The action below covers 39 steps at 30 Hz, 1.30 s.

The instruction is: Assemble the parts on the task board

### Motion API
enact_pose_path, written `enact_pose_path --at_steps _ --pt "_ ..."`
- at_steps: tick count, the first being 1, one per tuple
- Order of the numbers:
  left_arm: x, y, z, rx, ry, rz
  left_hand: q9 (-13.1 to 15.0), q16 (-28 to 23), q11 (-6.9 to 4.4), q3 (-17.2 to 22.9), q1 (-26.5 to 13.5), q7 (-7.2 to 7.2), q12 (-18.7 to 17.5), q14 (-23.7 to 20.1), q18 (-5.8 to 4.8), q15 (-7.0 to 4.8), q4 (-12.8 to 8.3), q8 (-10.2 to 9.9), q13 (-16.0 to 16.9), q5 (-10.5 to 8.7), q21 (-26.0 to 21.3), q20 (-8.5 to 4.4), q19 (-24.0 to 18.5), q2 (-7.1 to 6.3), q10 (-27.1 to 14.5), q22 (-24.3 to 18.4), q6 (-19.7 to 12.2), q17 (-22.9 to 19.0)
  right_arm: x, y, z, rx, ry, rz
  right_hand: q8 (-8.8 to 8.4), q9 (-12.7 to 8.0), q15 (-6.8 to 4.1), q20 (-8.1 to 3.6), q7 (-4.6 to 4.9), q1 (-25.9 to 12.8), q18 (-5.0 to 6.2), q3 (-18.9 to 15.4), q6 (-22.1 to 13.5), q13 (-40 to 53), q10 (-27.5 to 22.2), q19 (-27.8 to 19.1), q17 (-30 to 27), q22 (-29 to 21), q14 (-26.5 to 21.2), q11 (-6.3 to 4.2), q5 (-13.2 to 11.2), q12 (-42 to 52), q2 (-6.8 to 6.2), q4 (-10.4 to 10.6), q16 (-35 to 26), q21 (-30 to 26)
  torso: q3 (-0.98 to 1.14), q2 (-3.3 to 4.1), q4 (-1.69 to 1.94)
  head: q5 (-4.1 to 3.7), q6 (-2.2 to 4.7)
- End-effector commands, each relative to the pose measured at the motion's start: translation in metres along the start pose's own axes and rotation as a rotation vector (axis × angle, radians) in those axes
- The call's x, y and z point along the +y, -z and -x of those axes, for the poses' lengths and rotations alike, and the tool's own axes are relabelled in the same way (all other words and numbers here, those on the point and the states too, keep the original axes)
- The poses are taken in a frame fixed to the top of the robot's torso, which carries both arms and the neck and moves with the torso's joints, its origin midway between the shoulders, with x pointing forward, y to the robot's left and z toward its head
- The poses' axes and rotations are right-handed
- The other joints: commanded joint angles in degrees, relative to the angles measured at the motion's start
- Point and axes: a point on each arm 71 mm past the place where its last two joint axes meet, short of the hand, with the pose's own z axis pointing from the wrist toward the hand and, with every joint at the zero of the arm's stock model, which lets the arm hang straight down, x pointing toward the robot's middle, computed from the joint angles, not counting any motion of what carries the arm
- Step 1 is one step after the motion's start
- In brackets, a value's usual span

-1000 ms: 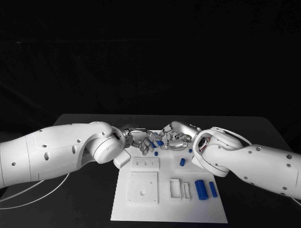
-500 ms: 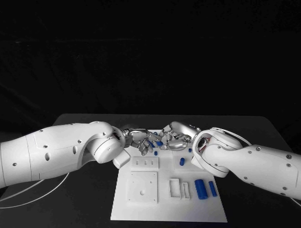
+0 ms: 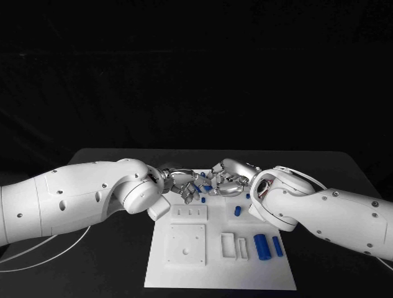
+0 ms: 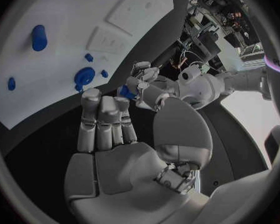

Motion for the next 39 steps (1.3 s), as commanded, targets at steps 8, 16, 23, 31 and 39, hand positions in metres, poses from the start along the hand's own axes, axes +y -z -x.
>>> enact_pose_path --at_steps 8,16,23,31,39 --pt "-0.0021 -0.0006 -0.002 0.009 -0.006 -0.011 0.09 0.27 -0.3 0.07 0.2 -0.04 -0.04 0.32 -0.7 -0.06 0.81 0.18 0.07 -0.36 -0.33 -4.12 -0.3 0.47 0.18 -0.14 0.22 0.13 0.0029 -0.0005 -0.0028 0.021 0.004 0.005 1.32 0.28 -0.12 0.04 1.58 -0.39 1.18 -0.13 5.02 0.02 0.55 0.41 0.12 0.76 0.32 -0.02 0.7 -0.04 0.09 -0.41 -0.04 0.22 0.0 -0.04 0.0 0.1 -0.01" --pt "-0.0029 -0.0011 -0.0034 0.014 -0.008 -0.012 0.14 0.24 -0.26 0.48 2.13 0.03 -0.22 0.19 -0.71 -0.08 -0.42 0.04 0.1 -0.29 -0.31 -4.16 -0.48 3.13 0.13 -0.1 -0.08 0.21 0.0033 -0.0006 -0.003 0.02 0.003 0.005 1.33 0.28 -0.13 0.04 1.57 -0.43 1.18 -0.14 5.04 0.03 0.58 0.44 0.14 0.76 0.33 -0.03 0.94 -0.05 0.1 -0.45 -0.04 0.22 -0.01 0.0 0.0 0.21 -0.02" --pt "-0.003 -0.0028 -0.0053 0.019 -0.009 -0.011 0.07 0.13 -0.19 0.92 4.21 0.1 -0.42 0.16 -0.9 -0.02 -2.61 -0.12 0.1 -0.11 -0.28 -4.11 -0.65 5.58 0.12 -0.06 -0.14 0.18 0.0052 -0.0005 -0.0042 0.023 0.002 0.009 1.34 0.28 -0.13 0.03 1.57 -0.48 1.18 -0.16 5.05 0.03 0.61 0.47 0.15 0.76 0.35 -0.04 1.19 -0.06 0.1 -0.48 -0.04 0.22 -0.01 0.01 0.0 0.2 -0.02" --pt "-0.002 -0.0038 -0.0043 0.014 -0.003 -0.009 0.05 0.12 -0.18 0.83 4.17 0.11 -0.44 0.2 -0.95 -0.01 -2.76 -0.13 0.11 -0.11 -0.28 -4.09 -0.65 5.77 0.17 -0.07 -0.1 0.18 0.0062 -0.0003 -0.0051 0.027 0.001 0.011 1.35 0.28 -0.14 0.03 1.56 -0.5 1.18 -0.17 5.07 0.04 0.63 0.49 0.16 0.76 0.35 -0.05 1.33 -0.06 0.11 -0.51 -0.03 0.22 -0.02 -0.02 -0.01 0.21 -0.09" --pt "-0.0014 -0.0032 -0.0039 0.021 0.011 -0.01 -0.13 -0.02 -0.12 1.51 3.96 0.19 -0.72 0.21 -1.16 0.05 -4.18 -0.4 0.11 5.08 -0.35 -4.07 -0.81 8.63 0.24 -0.13 -0.1 0.16 0.0046 -0.0006 -0.0054 0.027 0.001 0.007 1.36 0.29 -0.15 0.02 1.55 -0.54 1.18 -0.18 5.1 0.05 0.66 0.52 0.18 0.76 0.37 -0.06 1.58 -0.06 0.13 -0.55 -0.03 0.23 -0.02 -0.02 0.05 0.2 -0.1"
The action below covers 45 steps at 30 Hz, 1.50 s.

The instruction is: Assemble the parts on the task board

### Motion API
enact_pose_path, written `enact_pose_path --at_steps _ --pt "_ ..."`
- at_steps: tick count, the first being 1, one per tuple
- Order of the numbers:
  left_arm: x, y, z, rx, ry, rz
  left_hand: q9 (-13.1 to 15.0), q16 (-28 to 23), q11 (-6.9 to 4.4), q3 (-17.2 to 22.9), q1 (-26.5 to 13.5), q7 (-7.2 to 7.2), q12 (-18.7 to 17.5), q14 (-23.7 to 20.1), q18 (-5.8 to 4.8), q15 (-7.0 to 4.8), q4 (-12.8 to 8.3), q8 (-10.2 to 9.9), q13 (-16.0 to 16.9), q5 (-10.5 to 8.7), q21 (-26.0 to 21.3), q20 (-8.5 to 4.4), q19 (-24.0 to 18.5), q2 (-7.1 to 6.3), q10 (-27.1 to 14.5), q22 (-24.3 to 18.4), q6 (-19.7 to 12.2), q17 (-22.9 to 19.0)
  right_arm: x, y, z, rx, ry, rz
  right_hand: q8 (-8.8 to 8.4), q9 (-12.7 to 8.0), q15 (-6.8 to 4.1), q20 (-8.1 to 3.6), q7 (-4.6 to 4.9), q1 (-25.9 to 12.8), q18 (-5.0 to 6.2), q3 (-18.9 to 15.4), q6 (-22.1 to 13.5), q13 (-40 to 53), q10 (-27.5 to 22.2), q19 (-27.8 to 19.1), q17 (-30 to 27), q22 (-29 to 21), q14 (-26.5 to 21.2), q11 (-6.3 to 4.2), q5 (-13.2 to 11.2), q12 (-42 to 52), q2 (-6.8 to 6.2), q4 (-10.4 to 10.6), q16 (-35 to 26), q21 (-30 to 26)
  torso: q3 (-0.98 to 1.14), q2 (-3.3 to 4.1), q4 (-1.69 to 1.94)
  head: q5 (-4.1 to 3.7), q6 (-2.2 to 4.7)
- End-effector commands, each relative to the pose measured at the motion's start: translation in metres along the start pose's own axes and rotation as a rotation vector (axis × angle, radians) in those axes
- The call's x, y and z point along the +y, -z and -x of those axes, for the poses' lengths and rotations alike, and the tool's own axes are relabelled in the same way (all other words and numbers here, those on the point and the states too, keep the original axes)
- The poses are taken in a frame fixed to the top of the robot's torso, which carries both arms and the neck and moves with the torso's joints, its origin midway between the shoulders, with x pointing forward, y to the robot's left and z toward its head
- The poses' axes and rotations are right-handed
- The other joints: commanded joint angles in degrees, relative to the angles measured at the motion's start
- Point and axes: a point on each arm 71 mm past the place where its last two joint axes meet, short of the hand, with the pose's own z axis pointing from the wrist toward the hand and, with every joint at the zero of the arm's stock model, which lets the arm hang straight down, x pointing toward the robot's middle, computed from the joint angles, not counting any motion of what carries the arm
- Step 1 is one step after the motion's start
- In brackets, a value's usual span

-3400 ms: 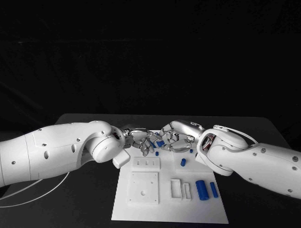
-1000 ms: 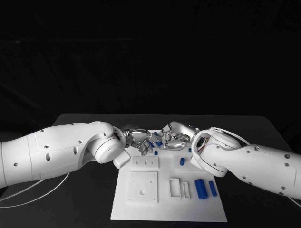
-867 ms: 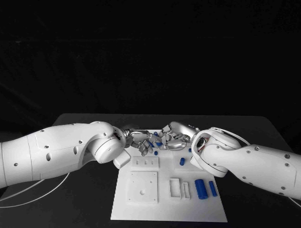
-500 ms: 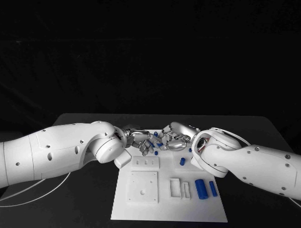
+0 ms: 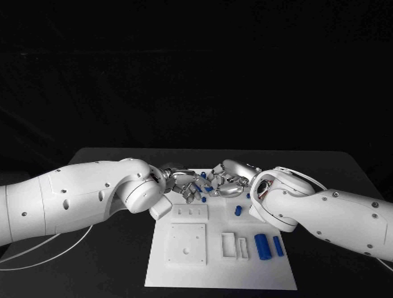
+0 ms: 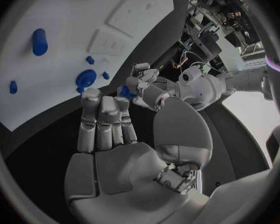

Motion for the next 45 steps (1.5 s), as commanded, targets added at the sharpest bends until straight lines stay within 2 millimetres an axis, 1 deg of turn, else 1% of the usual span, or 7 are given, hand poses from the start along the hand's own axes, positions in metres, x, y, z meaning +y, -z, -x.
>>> enact_pose_path --at_steps 1,6,11,16,18,24,45 --pt "-0.0015 -0.0001 -0.0028 0.021 0.013 -0.013 -0.13 -0.04 -0.11 0.39 0.34 0.21 -0.32 0.18 -1.18 0.06 -1.41 -0.43 0.08 3.11 -0.34 -4.16 -0.5 1.76 0.21 -0.02 -0.11 0.04 0.0046 -0.0004 -0.0025 0.016 0.002 0.024 1.35 0.25 -0.27 -0.08 1.71 -0.49 1.15 0.06 4.81 0.03 0.26 0.44 0.08 0.75 0.29 -0.06 0.32 -0.06 0.24 -0.3 -0.03 0.23 -0.01 -0.03 0.06 -0.02 0.0" --pt "-0.0014 0.0002 -0.0029 0.025 0.019 -0.013 -0.22 -0.16 -0.02 0.55 -0.49 0.31 -0.5 0.1 -1.29 0.14 -2.52 -0.64 0.1 5.45 -0.35 -4.11 -0.58 2.19 0.15 -0.04 -0.29 0.02 0.0048 -0.0005 -0.0029 0.015 0.001 0.023 1.36 0.26 -0.27 -0.08 1.71 -0.51 1.15 0.06 4.82 0.03 0.27 0.45 0.09 0.75 0.29 -0.06 0.44 -0.06 0.25 -0.32 -0.03 0.23 -0.05 -0.02 0.05 -0.03 -0.05" --pt "-0.0013 0.0 -0.0038 0.029 0.018 -0.008 -0.35 -0.3 0.06 -0.07 -2.76 0.41 -0.65 0.06 -1.35 0.21 -1.34 -0.87 0.1 5.38 -0.44 -4.07 -0.56 0.59 0.09 -0.15 -0.48 -0.04 0.0049 -0.0005 -0.0033 0.014 0.002 0.021 1.36 0.26 -0.28 -0.08 1.7 -0.51 1.15 0.06 4.83 0.04 0.29 0.46 0.09 0.75 0.3 -0.07 0.56 -0.06 0.27 -0.34 -0.03 0.23 -0.02 -0.03 0.04 -0.02 -0.09" --pt "-0.0016 -0.0003 -0.0048 0.031 0.017 -0.004 -0.43 -0.39 0.02 -0.48 -5.1 0.37 -0.76 0.09 -1.2 0.14 0.5 -1.0 0.15 2.75 -0.51 -4.17 -0.49 -1.78 0.11 -0.25 -0.47 -0.07 0.0055 -0.0008 -0.0036 0.012 0.002 0.02 1.38 0.26 -0.28 -0.08 1.69 -0.53 1.15 0.06 4.85 0.04 0.31 0.49 0.11 0.75 0.31 -0.07 0.75 -0.07 0.27 -0.37 -0.02 0.24 -0.01 0.0 0.0 -0.02 -0.06" --pt "-0.0016 -0.0003 -0.0048 0.03 0.018 -0.003 -0.46 -0.42 -0.01 -0.4 -5.78 0.33 -0.81 0.11 -1.09 0.08 1.49 -1.05 0.18 -0.92 -0.53 -4.22 -0.49 -3.0 0.13 -0.29 -0.44 -0.07 0.0057 -0.0008 -0.0037 0.012 0.002 0.02 1.38 0.26 -0.28 -0.08 1.69 -0.54 1.15 0.06 4.87 0.05 0.32 0.5 0.11 0.75 0.32 -0.08 0.83 -0.07 0.27 -0.37 -0.02 0.24 0.01 0.0 0.03 0.0 -0.08" --pt "-0.0013 -0.0004 -0.0047 0.03 0.017 0.0 -0.47 -0.44 -0.01 -0.27 -6.13 0.34 -0.85 0.12 -1.07 0.08 2.36 -1.09 0.22 -2.51 -0.54 -4.21 -0.51 -3.88 0.14 -0.3 -0.42 -0.06 0.0059 -0.0008 -0.0038 0.012 0.003 0.019 1.4 0.27 -0.28 -0.08 1.68 -0.58 1.15 0.06 4.9 0.05 0.35 0.52 0.12 0.75 0.33 -0.09 1.05 -0.07 0.27 -0.4 -0.02 0.24 0.02 -0.01 0.03 0.0 -0.12" --pt "-0.003 -0.0022 -0.0072 0.036 0.003 -0.001 -0.17 -0.27 -0.11 0.96 -0.43 0.21 -0.82 0.25 -1.04 0.04 -1.54 -0.78 0.48 -2.1 -0.22 -4.2 -0.53 -1.34 0.36 -0.11 -0.01 0.12 0.0069 -0.0011 -0.0048 0.017 0.004 0.02 1.42 0.27 -0.3 -0.09 1.66 -0.7 1.15 0.05 4.97 0.07 0.43 0.59 0.17 0.76 0.38 -0.1 1.8 -0.11 0.26 -0.48 -0.01 0.26 0.02 0.0 0.01 -0.02 -0.31"
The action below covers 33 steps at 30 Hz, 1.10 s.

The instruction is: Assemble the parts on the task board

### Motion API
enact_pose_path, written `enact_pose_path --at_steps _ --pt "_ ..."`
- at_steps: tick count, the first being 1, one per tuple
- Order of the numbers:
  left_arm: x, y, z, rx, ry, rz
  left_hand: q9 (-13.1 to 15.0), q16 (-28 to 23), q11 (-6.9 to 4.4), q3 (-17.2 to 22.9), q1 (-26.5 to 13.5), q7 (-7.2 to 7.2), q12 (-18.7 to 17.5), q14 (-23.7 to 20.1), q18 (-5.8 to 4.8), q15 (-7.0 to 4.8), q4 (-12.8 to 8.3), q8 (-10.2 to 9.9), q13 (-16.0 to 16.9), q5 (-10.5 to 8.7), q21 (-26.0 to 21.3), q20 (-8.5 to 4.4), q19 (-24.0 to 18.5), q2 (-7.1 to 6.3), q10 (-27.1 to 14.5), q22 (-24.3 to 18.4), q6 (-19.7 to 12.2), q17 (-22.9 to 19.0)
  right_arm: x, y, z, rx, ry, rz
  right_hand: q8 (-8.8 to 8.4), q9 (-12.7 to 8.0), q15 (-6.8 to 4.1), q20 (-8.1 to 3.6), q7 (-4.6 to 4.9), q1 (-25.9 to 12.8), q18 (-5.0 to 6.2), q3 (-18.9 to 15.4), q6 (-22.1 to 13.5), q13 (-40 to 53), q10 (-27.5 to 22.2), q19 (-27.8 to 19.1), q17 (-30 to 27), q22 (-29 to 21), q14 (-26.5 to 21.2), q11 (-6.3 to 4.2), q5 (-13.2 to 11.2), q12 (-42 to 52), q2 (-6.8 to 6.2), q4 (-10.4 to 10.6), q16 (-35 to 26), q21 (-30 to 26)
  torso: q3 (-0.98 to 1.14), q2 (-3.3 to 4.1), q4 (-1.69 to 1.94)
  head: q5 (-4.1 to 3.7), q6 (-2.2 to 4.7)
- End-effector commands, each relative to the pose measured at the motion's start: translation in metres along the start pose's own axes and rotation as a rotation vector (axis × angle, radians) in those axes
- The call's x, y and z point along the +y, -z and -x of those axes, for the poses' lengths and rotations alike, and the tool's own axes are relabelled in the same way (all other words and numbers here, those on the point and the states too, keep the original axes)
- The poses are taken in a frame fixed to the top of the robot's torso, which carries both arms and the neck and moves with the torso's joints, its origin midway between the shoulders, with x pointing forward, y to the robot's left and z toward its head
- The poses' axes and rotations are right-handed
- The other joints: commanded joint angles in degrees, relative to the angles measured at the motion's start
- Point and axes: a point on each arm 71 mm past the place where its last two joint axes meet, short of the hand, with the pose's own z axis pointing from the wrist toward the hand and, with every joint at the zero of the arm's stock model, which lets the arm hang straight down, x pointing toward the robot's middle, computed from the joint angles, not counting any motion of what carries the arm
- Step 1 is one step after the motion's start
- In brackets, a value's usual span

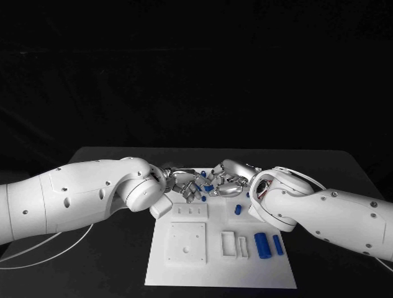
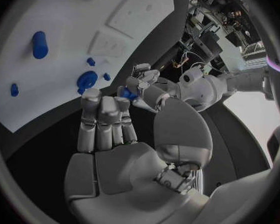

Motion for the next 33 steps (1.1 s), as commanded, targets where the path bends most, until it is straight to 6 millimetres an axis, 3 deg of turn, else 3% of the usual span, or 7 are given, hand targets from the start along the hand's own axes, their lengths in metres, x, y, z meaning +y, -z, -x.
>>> enact_pose_path --at_steps 1,6,15,18,22,24,33 --pt "-0.0032 -0.001 -0.0066 0.029 -0.009 -0.014 0.1 -0.03 -0.31 0.07 0.98 -0.2 -0.18 0.27 -0.51 0.03 -0.62 -0.08 0.08 0.12 0.02 -4.31 -0.24 0.24 0.2 0.05 0.42 0.08 0.0071 -0.0007 -0.0023 0.013 0.005 0.032 0.1 0.01 -0.39 -0.09 1.71 -0.02 1.14 0.03 4.26 0.07 0.44 0.19 0.08 0.76 -0.1 -0.11 0.36 -0.1 0.47 -0.19 0.0 0.26 0.01 -0.01 0.01 -0.01 -0.03" --pt "-0.0035 -0.0012 -0.0068 0.028 -0.008 -0.017 0.15 -0.01 -0.34 0.18 1.72 -0.24 -0.18 0.32 -0.55 0.02 -1.02 -0.02 0.1 0.17 -0.01 -4.3 -0.26 0.62 0.3 0.02 0.51 0.09 0.0073 -0.0009 -0.0026 0.016 0.006 0.032 0.11 0.02 -0.39 -0.09 1.7 -0.08 1.14 0.02 4.28 0.07 0.47 0.22 0.1 0.76 -0.08 -0.12 0.61 -0.11 0.47 -0.21 0.0 0.26 0.01 -0.03 0.0 0.01 -0.06" --pt "-0.0045 -0.0012 -0.0043 -0.003 -0.005 -0.032 0.66 0.14 -0.53 0.5 3.21 -0.52 -0.23 0.67 -0.8 -0.05 -1.91 0.62 0.12 1.27 -0.05 -4.29 -0.26 3.31 0.76 -0.06 1.41 0.17 0.0055 -0.0009 -0.0032 0.032 0.009 0.027 0.1 0.01 -0.4 -0.09 1.7 -0.16 1.14 -0.02 4.28 0.08 0.49 0.24 0.11 0.76 -0.07 -0.12 0.89 -0.13 0.4 -0.25 -0.01 0.27 0.02 -0.01 -0.03 0.01 0.03" --pt "-0.0045 -0.0009 -0.003 -0.016 -0.003 -0.037 1.37 0.32 -0.71 0.18 2.66 -0.75 -0.22 0.94 -0.86 -0.17 -2.17 1.13 0.15 4.17 -0.02 -4.42 -0.11 3.72 1.13 -0.12 1.86 0.25 0.0053 -0.0008 -0.003 0.032 0.009 0.029 0.02 -0.02 -0.39 -0.06 1.74 -0.32 1.14 -0.17 4.13 0.07 0.42 0.2 0.09 0.74 -0.13 -0.08 0.74 -0.21 0.19 -0.26 -0.09 0.21 0.01 -0.02 -0.04 -0.01 0.02" --pt "-0.0046 -0.0007 -0.0008 -0.037 -0.006 -0.045 2.2 0.73 -0.97 -0.04 2.14 -1.02 -0.02 1.38 -0.87 -0.38 -2.43 1.69 0.28 5.76 0.12 -4.59 0.2 4.03 1.71 -0.13 2.37 0.43 0.0041 -0.0011 -0.0015 0.018 0.011 0.031 -0.44 -0.2 -0.18 0.07 2.03 -1.38 1.14 -1.5 3.24 -0.03 -0.17 -0.06 0.0 0.66 -0.47 0.17 0.88 -0.64 -0.78 -0.05 -0.45 -0.04 0.01 -0.01 -0.05 0.02 -0.06" --pt "-0.0042 -0.0007 -0.0002 -0.037 -0.008 -0.043 3.02 1.37 -1.32 -0.19 1.66 -1.38 0.44 1.95 -0.82 -0.68 -2.83 2.28 0.53 8.52 0.4 -4.83 0.67 4.04 2.45 -0.08 2.99 0.72 0.0026 -0.0011 0.0 0.003 0.018 0.03 -0.76 -0.31 0.09 0.13 2.28 -2.36 1.14 -3.38 2.58 -0.1 -0.74 -0.33 -0.03 0.63 -0.82 0.46 1.02 -0.95 -1.51 0.0 -0.69 -0.23 0.02 -0.02 -0.05 0.08 -0.02" --pt "-0.0029 -0.0002 0.0009 -0.037 -0.021 -0.036 4.81 2.46 -1.79 -0.2 0.79 -1.84 1.21 2.63 -0.83 -1.19 -3.65 3.07 1.02 10.49 0.86 -5.3 1.32 4.17 3.24 0.03 3.6 1.18 -0.0025 -0.0004 0.0055 -0.043 0.044 0.029 -2.12 -0.79 1.02 0.1 3.29 -3.36 1.14 -8.98 -0.13 -0.58 -2.97 -1.86 -0.16 0.37 -2.27 1.42 -1.78 -1.99 -2.8 0.01 -1.57 -1.57 0.05 0.04 -0.05 0.09 -0.03"
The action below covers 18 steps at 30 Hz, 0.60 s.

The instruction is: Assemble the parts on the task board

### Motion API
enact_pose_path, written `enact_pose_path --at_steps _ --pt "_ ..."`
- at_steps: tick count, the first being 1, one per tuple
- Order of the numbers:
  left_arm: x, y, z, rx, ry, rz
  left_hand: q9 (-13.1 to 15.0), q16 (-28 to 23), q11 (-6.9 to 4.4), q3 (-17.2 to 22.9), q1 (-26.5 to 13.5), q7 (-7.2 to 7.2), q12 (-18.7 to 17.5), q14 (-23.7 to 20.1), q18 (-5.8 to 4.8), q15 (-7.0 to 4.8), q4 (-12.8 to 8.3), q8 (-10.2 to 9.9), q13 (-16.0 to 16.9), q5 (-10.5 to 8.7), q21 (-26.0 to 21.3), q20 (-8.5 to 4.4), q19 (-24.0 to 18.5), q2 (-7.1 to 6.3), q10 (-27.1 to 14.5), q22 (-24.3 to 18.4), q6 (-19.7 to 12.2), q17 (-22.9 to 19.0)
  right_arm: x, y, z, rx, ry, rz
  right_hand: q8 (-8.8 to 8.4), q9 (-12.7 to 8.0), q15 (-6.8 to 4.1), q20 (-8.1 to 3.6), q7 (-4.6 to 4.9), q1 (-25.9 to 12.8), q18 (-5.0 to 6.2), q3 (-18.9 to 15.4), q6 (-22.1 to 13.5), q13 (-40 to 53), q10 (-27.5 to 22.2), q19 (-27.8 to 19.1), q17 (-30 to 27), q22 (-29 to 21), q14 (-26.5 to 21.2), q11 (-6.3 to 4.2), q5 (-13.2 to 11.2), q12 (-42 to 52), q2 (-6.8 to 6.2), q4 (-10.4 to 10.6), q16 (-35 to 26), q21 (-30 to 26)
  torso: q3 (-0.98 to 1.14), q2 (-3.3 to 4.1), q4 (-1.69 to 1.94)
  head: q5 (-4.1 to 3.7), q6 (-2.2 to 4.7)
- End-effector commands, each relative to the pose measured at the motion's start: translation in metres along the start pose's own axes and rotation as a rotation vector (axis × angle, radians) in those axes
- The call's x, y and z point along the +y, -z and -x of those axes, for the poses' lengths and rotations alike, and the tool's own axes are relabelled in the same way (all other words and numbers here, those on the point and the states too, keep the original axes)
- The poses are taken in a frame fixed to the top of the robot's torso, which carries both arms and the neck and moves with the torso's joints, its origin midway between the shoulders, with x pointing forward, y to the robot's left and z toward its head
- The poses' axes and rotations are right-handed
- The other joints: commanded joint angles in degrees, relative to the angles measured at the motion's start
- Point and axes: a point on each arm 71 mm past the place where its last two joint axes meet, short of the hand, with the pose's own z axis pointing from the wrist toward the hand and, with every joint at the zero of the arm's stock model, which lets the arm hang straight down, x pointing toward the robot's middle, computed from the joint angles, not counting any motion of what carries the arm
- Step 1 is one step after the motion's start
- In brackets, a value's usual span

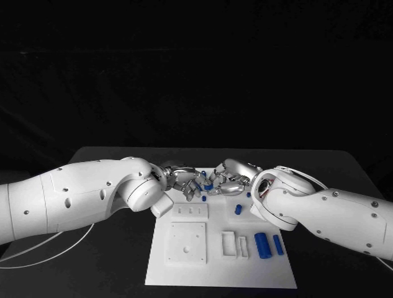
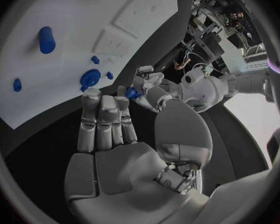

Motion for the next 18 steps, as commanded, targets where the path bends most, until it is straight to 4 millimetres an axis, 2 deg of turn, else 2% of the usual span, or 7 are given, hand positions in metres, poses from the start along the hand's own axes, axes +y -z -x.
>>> enact_pose_path --at_steps 1,10,12,16,18 --pt "-0.001 0.0 0.0 -0.007 -0.014 -0.011 1.86 0.47 -0.17 0.33 -0.54 -2.13 0.39 0.4 -0.91 -0.21 -0.73 0.41 0.11 0.51 0.42 -5.14 0.3 0.15 0.56 0.07 2.46 0.12 0.003 0.0 0.003 -0.029 0.028 0.035 -0.24 -0.08 0.0 0.11 1.01 -0.16 0.88 -0.53 0.33 -0.13 -0.49 -0.47 -0.1 0.36 -0.39 0.01 -0.09 -0.36 -0.45 0.02 -0.44 -0.29 0.02 0.05 -0.01 0.02 0.0" --pt "-0.001 0.0 -0.001 -0.005 -0.034 -0.011 2.62 0.91 -0.36 0.44 -0.81 -2.32 0.74 0.7 -0.92 -0.4 -1.01 0.63 0.33 1.06 0.65 -5.36 0.58 -0.02 0.91 0.12 2.73 0.26 -0.002 0.0 0.005 -0.041 0.04 0.027 -0.49 -0.17 0.2 0.23 1.21 0.1 0.88 -1.43 -0.18 -0.44 -0.91 -0.93 -0.27 0.28 -0.81 0.22 0.64 -0.59 -0.83 0.36 -0.84 -0.83 0.0 0.01 0.04 -0.07 -0.03" --pt "-0.001 -0.001 0.0 -0.009 -0.045 -0.011 2.84 1.07 -0.44 0.46 -0.86 -2.39 0.87 0.84 -0.91 -0.47 -1.07 0.7 0.41 1.16 0.75 -5.43 0.71 -0.1 1.07 0.15 2.85 0.31 -0.006 0.001 0.007 -0.048 0.039 0.022 -1.33 -0.52 0.64 0.45 1.7 0.16 0.88 -1.8 -1.77 -0.73 -1.78 -1.74 -0.58 0.09 -1.6 0.67 0.85 -1.08 -1.02 0.51 -1.53 -1.56 -0.02 -0.01 0.04 -0.07 -0.04" --pt "0.001 -0.001 0.005 -0.031 -0.081 -0.003 3.46 1.47 -0.66 0.51 -1.06 -2.61 1.24 1.23 -0.92 -0.68 -1.07 0.93 0.61 1.66 0.93 -5.59 0.94 -0.33 1.46 0.2 3.25 0.42 -0.018 0.005 0.015 -0.09 -0.016 0.011 -1.58 -0.6 1.14 1.05 2.16 0.46 0.88 -2.35 -2.45 -1.14 -2.89 -2.92 -1.14 -0.16 -2.75 1.16 1.08 -1.51 -1.27 0.83 -2.53 -2.74 -0.04 -0.05 0.1 0.01 -0.12" --pt "0.003 -0.001 0.009 -0.041 -0.094 0.008 4.08 1.88 -0.89 0.48 -1.23 -2.84 1.65 1.64 -0.88 -0.89 -0.97 1.22 0.84 2.03 1.21 -5.78 1.29 -0.49 1.87 0.28 3.67 0.54 -0.025 0.008 0.019 -0.115 -0.055 0.001 -2.17 -0.82 1.56 1.67 2.59 0.42 0.86 -2.61 -3.68 -1.63 -4.0 -4.1 -1.76 -0.45 -3.87 1.58 2.18 -2.18 -1.62 1.07 -3.6 -3.83 -0.04 -0.06 0.1 0.05 -0.12"
